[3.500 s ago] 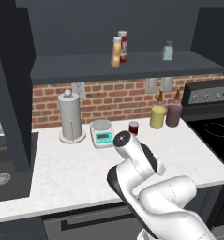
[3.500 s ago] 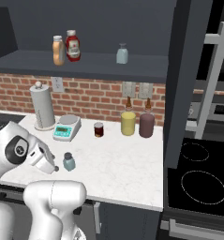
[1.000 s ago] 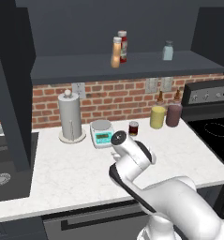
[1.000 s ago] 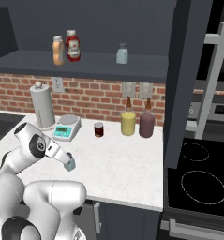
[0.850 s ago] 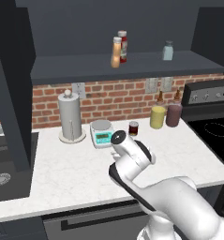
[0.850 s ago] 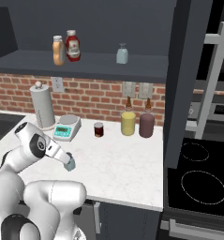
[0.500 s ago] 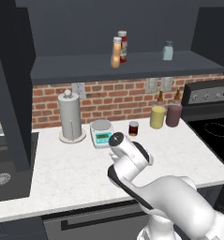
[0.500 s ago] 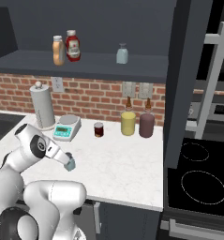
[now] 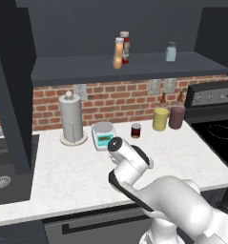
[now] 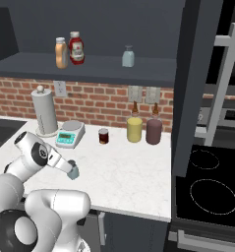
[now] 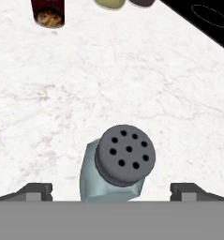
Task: Put the shaker and condiment bottle from the counter next to their counterparts in the cabinet.
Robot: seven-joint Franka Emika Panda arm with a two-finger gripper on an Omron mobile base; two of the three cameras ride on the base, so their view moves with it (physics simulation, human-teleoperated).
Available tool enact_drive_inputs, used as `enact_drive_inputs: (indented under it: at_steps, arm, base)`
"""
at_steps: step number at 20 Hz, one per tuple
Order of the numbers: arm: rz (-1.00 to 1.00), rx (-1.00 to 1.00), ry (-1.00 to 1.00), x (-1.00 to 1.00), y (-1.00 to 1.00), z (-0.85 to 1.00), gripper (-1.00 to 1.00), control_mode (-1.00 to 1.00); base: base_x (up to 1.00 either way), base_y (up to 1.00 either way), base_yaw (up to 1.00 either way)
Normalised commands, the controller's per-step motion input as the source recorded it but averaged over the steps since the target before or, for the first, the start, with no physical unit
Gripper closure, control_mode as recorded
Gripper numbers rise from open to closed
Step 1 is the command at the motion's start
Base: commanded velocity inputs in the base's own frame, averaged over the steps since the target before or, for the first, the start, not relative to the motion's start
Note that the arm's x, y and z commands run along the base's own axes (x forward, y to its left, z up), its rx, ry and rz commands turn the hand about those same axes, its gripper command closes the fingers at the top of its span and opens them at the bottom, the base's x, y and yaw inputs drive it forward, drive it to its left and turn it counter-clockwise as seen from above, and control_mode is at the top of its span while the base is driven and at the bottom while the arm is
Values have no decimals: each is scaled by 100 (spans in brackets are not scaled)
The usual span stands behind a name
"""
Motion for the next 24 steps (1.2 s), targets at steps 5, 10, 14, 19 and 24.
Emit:
enact_drive_inputs:
  at_steps: [5,10,14,19,24]
  arm:
    - [0,0,-4,0,-33,-12,-100,-100]
    - [0,0,0,0,-35,-17,-100,-100]
    - [0,0,0,0,-22,-45,100,-100]
    - [0,0,0,0,-16,-63,100,-100]
    - [0,4,-1,-1,-27,-37,100,-100]
  base:
    - [0,0,0]
    - [0,0,0]
    - [0,0,0]
    - [0,0,0]
    - [0,0,0]
